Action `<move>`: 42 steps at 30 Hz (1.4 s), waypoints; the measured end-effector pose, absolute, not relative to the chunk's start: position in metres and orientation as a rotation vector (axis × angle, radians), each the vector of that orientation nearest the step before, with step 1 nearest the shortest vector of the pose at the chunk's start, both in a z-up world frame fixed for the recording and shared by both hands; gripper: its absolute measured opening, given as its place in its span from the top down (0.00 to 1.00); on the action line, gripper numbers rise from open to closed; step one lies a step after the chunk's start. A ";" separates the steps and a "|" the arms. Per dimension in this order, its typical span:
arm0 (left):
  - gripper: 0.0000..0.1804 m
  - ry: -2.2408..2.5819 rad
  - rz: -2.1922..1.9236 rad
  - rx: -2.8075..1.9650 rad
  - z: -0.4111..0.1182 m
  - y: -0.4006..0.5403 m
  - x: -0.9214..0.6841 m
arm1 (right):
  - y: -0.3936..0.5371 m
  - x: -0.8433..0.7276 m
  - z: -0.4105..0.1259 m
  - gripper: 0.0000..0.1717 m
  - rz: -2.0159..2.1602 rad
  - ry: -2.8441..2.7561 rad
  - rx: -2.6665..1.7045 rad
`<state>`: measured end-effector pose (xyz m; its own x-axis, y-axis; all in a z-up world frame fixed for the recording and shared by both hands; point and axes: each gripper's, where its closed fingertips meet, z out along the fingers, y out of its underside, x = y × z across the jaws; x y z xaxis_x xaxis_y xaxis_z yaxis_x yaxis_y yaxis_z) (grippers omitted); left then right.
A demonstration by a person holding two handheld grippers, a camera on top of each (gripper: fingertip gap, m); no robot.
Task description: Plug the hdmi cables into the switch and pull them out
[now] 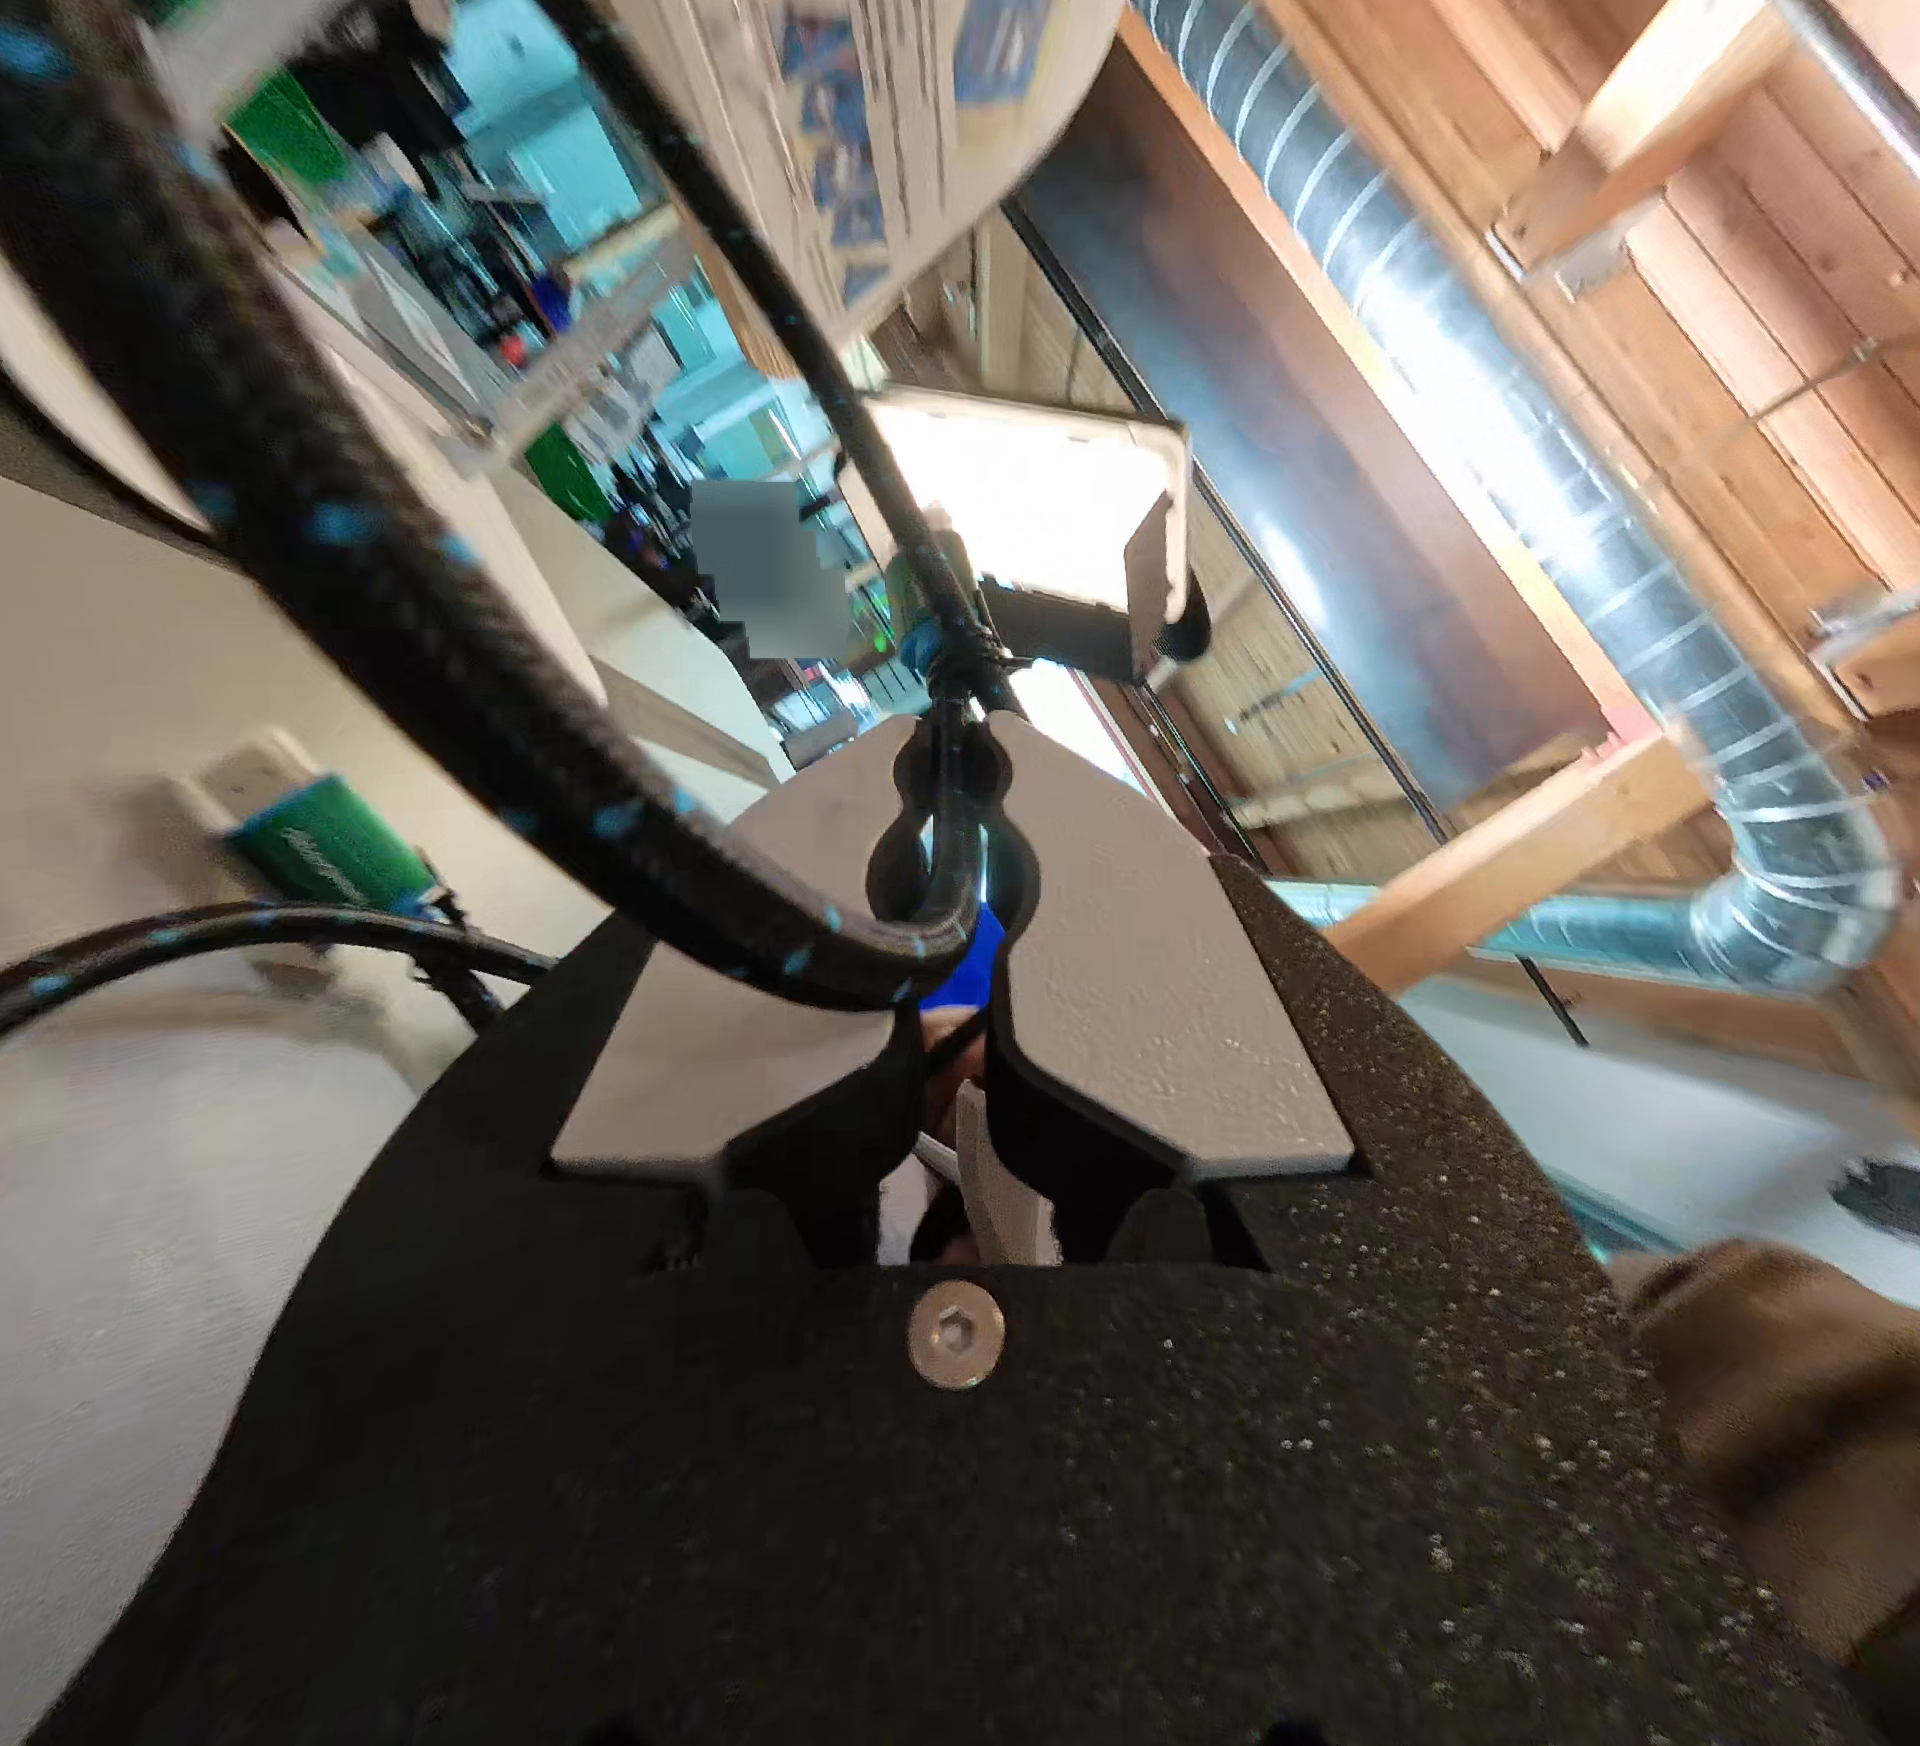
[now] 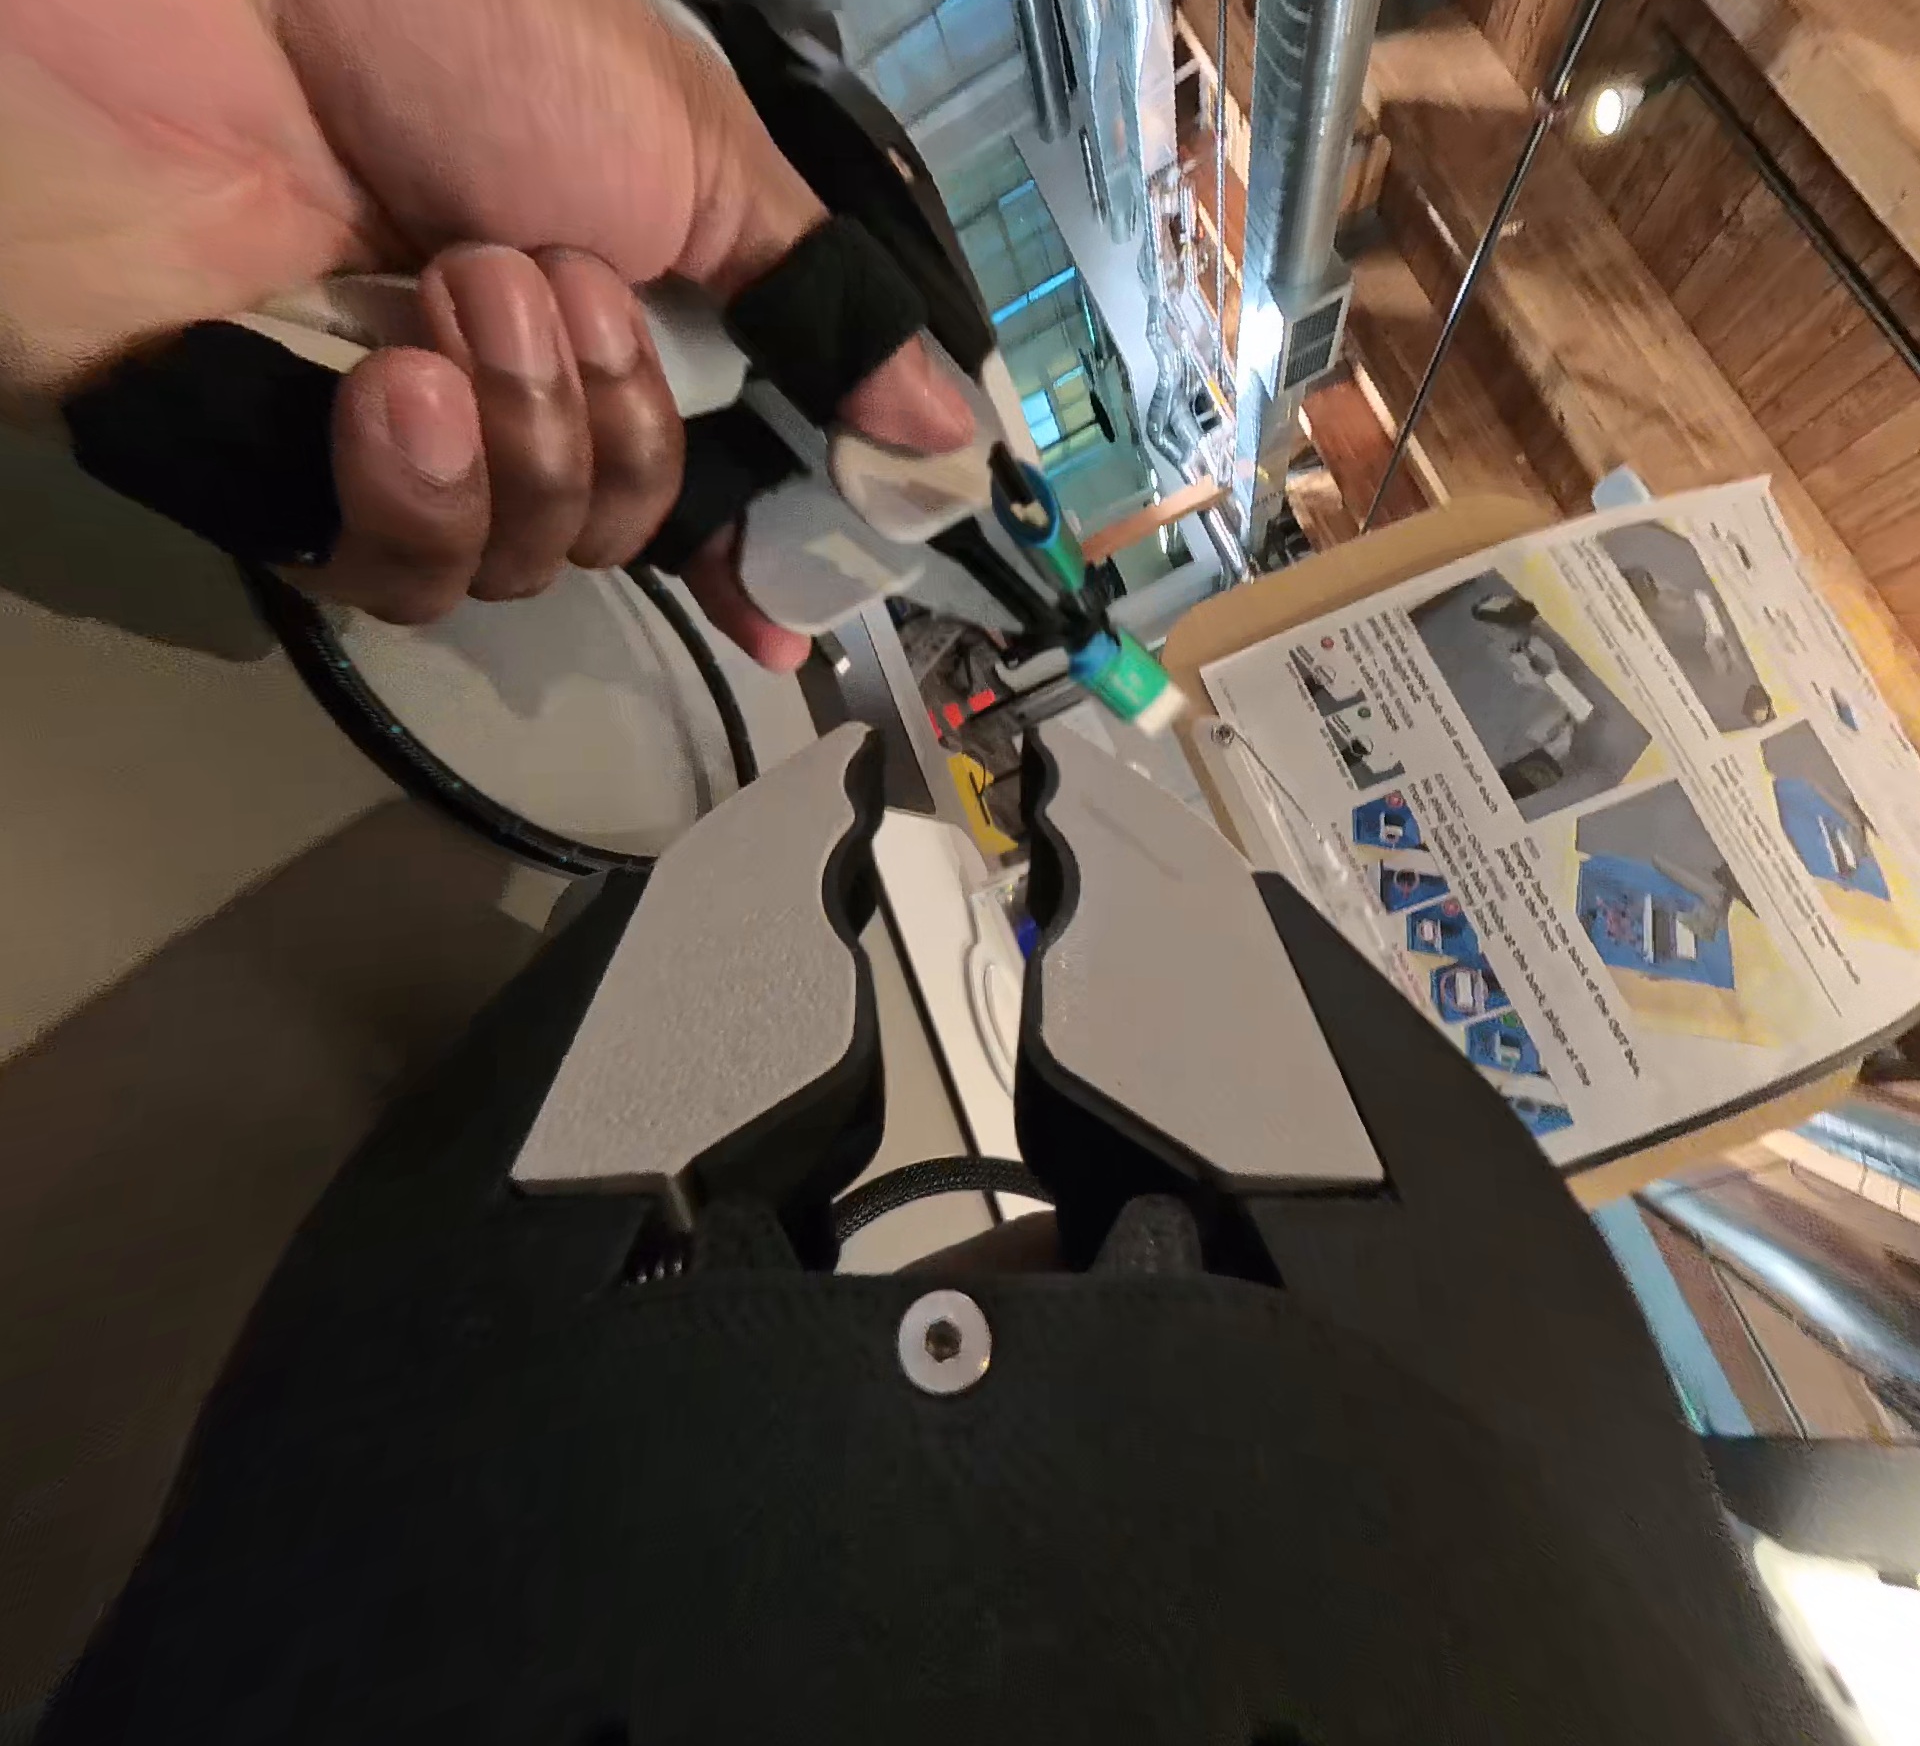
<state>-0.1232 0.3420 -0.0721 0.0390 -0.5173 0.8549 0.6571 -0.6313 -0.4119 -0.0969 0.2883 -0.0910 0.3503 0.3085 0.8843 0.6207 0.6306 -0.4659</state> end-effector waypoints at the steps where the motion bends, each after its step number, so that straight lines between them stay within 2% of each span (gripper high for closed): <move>1: 0.96 -0.200 -1.672 -1.451 -0.074 0.347 -0.134 | 0.291 -0.097 -0.092 0.84 -0.253 -1.229 -0.957; 5: 0.96 -0.268 -1.435 -1.418 -0.070 0.355 -0.160 | 0.291 -0.105 -0.087 0.78 -0.124 -1.137 -1.136; 10: 0.96 -0.123 -1.132 -1.399 -0.050 0.350 -0.160 | 0.288 -0.114 -0.085 0.74 0.413 -0.932 -1.528; 14: 0.96 -0.024 -1.028 -1.412 -0.045 0.347 -0.150 | 0.296 -0.108 -0.080 0.70 0.616 -0.815 -1.654; 20: 0.97 0.206 -0.880 -1.470 -0.047 0.342 -0.119 | 0.295 -0.107 -0.078 0.69 0.815 -0.770 -1.714; 23: 0.97 0.290 -0.828 -1.456 -0.044 0.338 -0.111 | 0.300 -0.102 -0.079 0.73 0.910 -0.737 -1.755; 27: 0.97 0.312 -0.906 -1.417 -0.039 0.332 -0.106 | 0.297 -0.101 -0.077 0.80 1.040 -0.760 -1.732; 29: 0.96 0.312 -0.914 -1.422 -0.040 0.333 -0.106 | 0.294 -0.101 -0.075 0.88 1.060 -0.788 -1.703; 33: 0.96 0.283 -1.028 -1.414 -0.040 0.332 -0.108 | 0.297 -0.100 -0.075 0.89 1.025 -0.783 -1.689; 39: 0.84 0.186 -1.503 -1.408 -0.043 0.324 -0.104 | 0.303 -0.091 -0.070 0.90 1.085 -0.728 -1.672; 42: 0.83 0.225 -1.586 -1.481 -0.053 0.320 -0.095 | 0.306 -0.087 -0.069 0.90 1.130 -0.700 -1.674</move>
